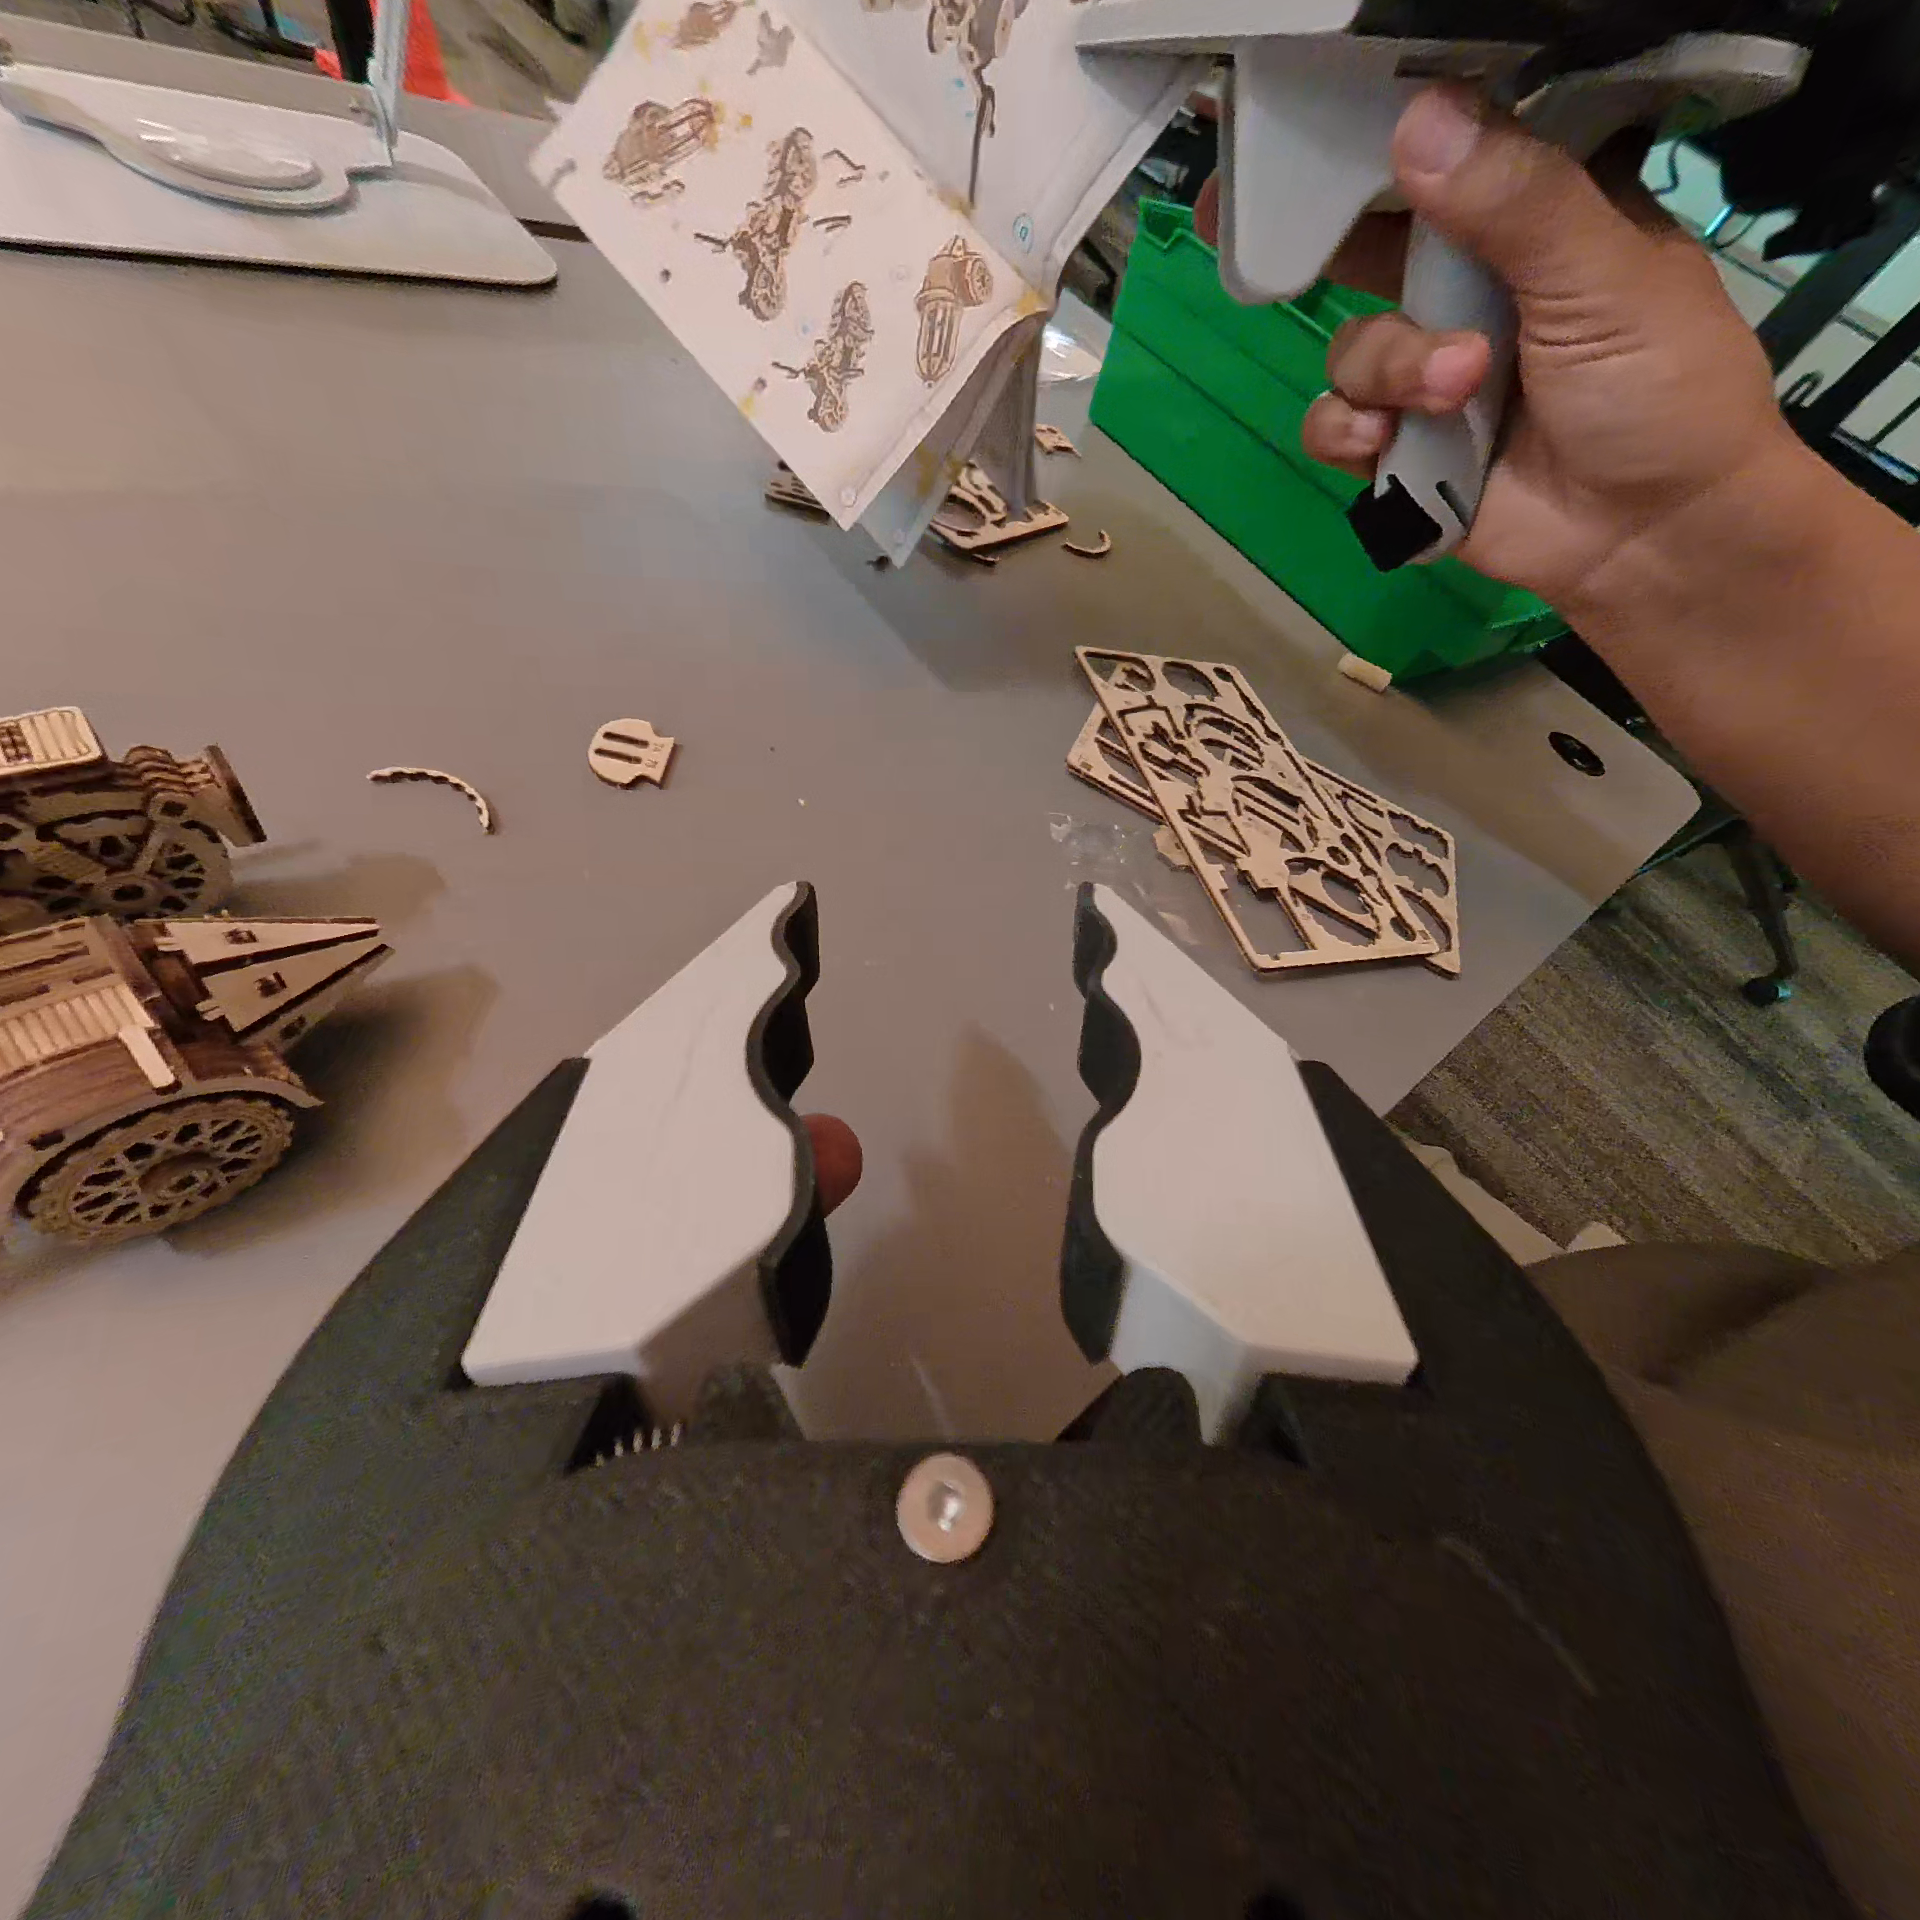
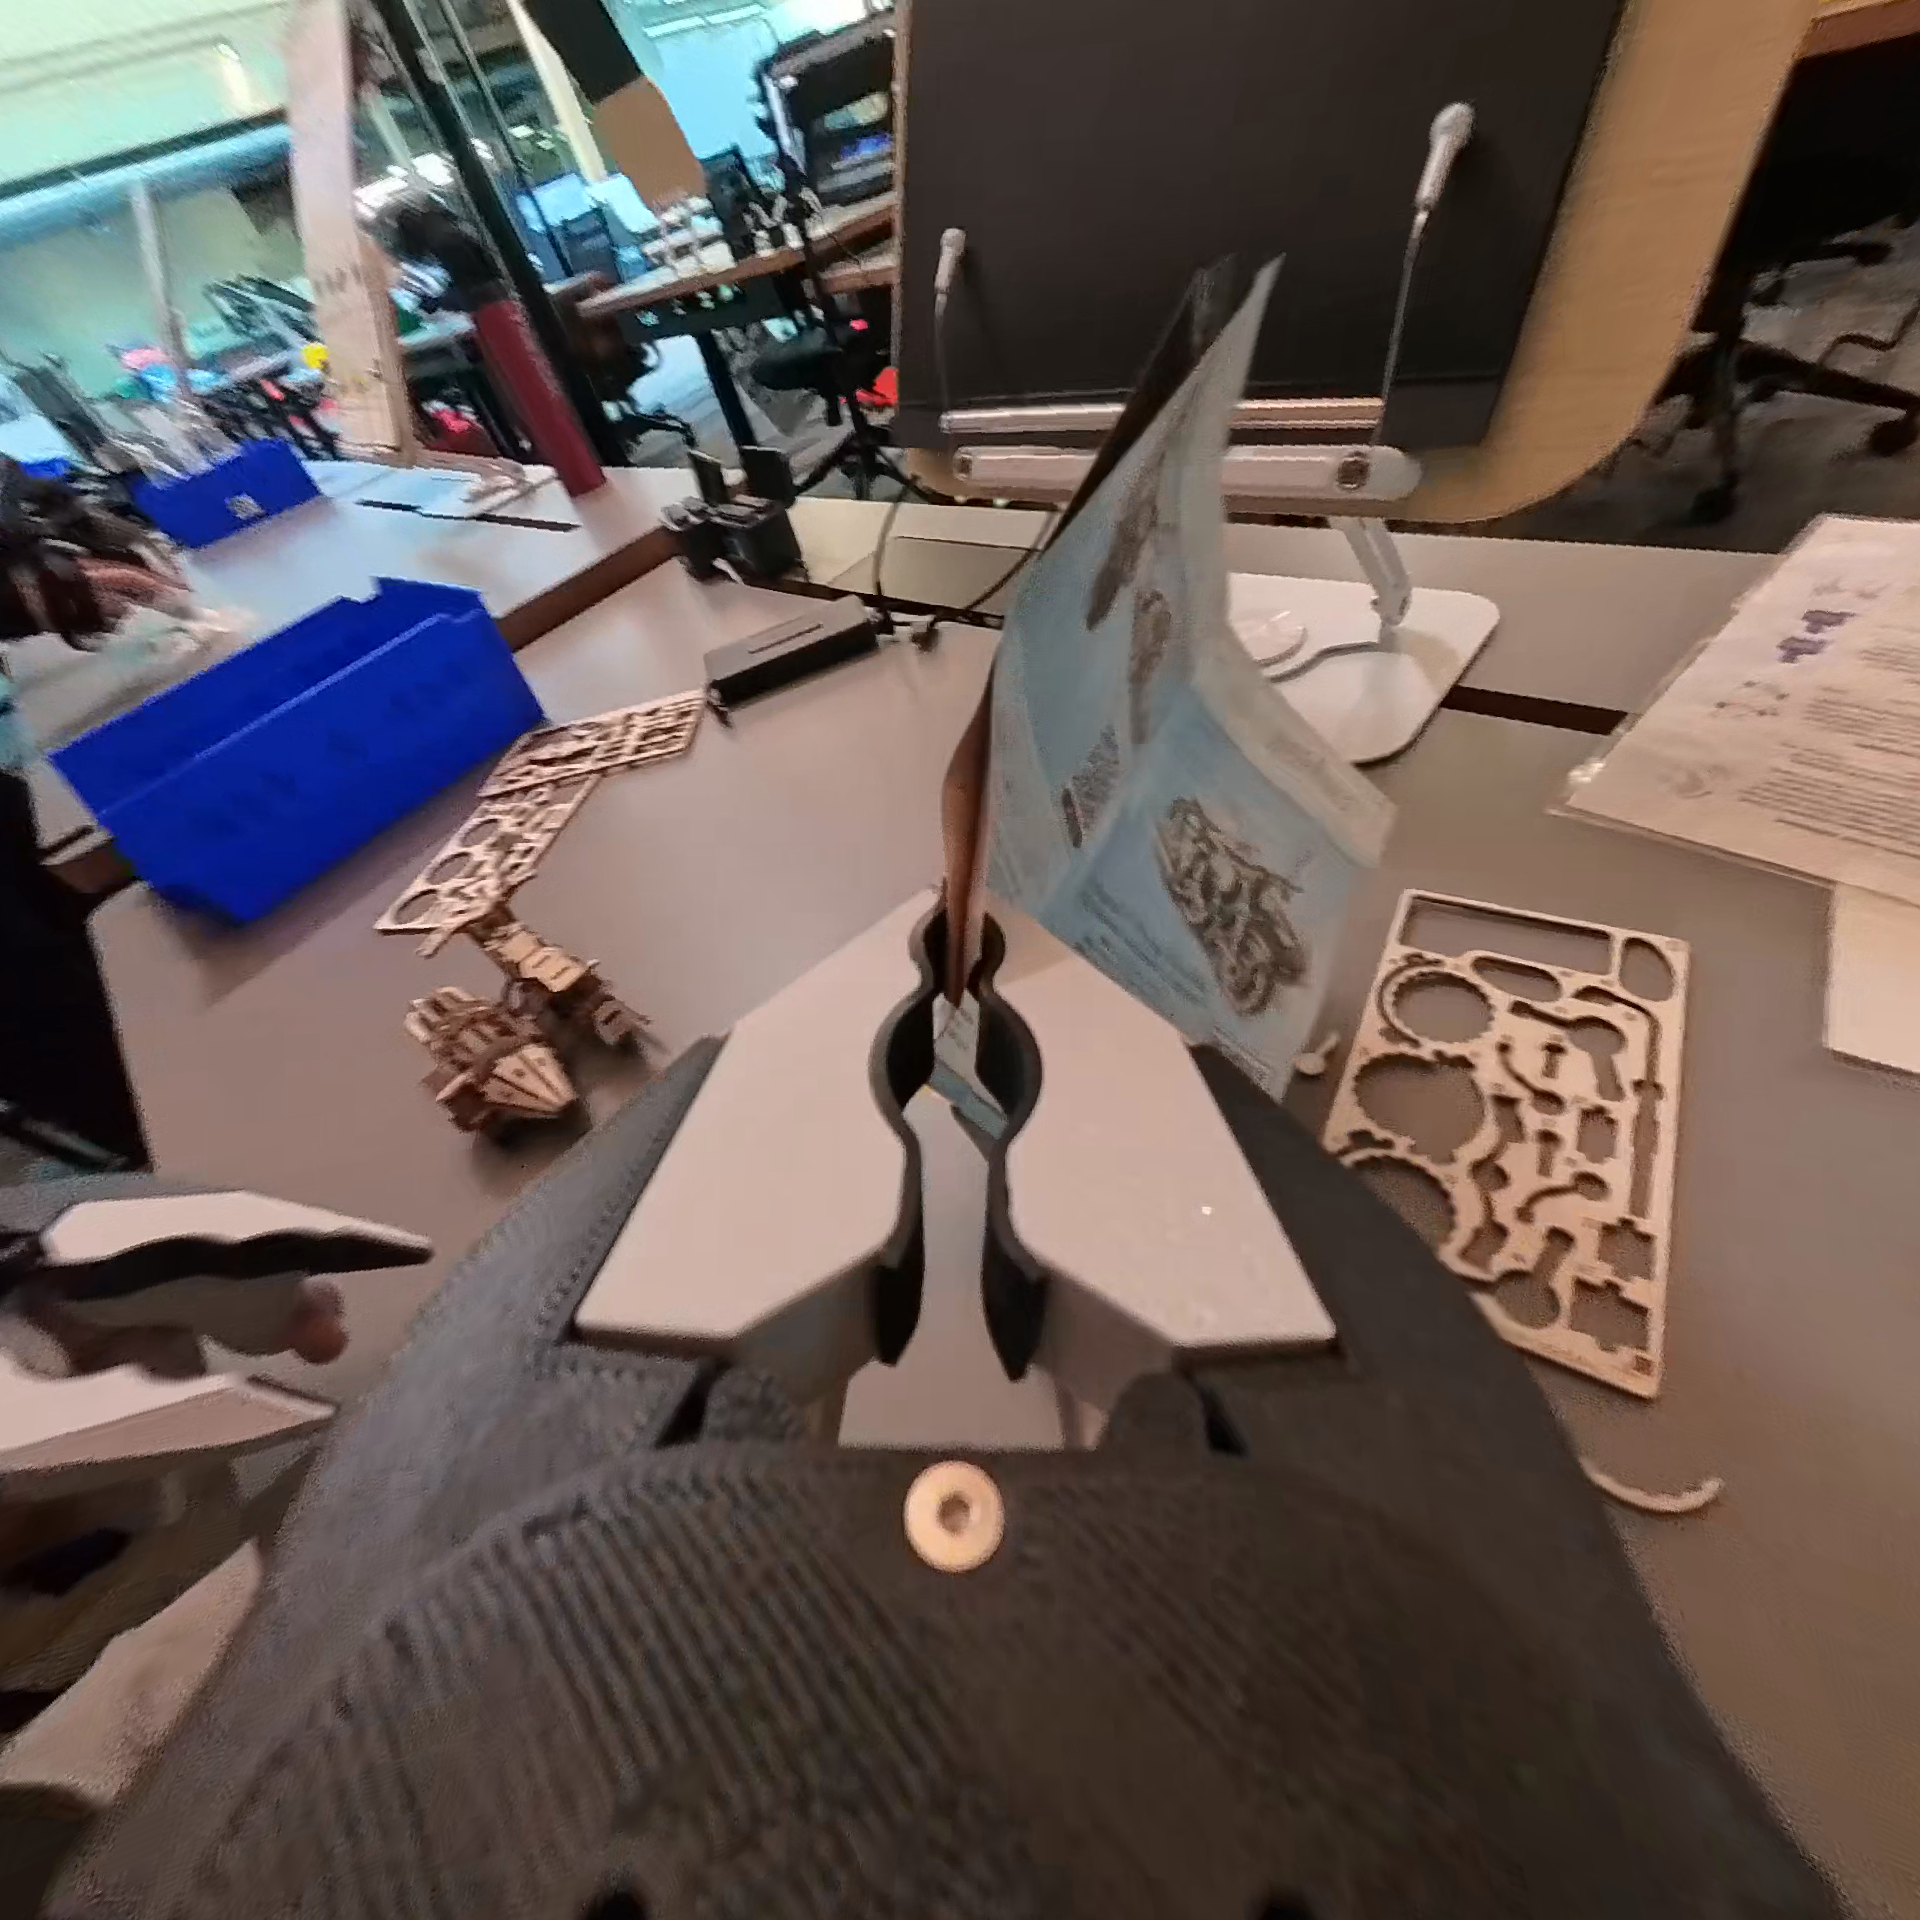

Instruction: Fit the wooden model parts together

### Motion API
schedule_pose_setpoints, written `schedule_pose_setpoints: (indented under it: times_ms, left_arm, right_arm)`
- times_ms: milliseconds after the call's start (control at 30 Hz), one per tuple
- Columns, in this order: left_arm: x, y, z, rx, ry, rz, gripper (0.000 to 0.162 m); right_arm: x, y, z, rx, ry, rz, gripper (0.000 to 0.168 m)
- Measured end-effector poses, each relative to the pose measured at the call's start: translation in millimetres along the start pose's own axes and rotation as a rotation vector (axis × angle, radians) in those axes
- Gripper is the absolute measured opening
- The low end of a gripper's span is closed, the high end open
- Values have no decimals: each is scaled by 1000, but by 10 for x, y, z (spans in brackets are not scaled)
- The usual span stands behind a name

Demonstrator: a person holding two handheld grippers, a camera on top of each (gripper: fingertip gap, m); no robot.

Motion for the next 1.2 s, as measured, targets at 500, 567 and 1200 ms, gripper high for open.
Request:
schedule_pose_setpoints:
  times_ms: [500, 567, 1200]
  left_arm:
    - [155, 212, -160, -66, 109, 108, 71]
    - [178, 226, -195, -81, 132, 111, 71]
    - [167, 171, -78, -149, 146, 79, 57]
  right_arm:
    - [-676, 549, 731, 318, -315, -84, 0]
    - [-691, 649, 757, 375, -332, -70, 0]
    - [-449, 1037, 699, 471, -399, 86, 0]
Point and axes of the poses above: each gripper's, where its closed fingertips meet, x out along the fingers, y out of its underside, z = x × y across the jaws, the point moved 4 cm from there along -x, back along the fingers, and after that the axes turned 1 degree about -z, right-handed, at the moved point
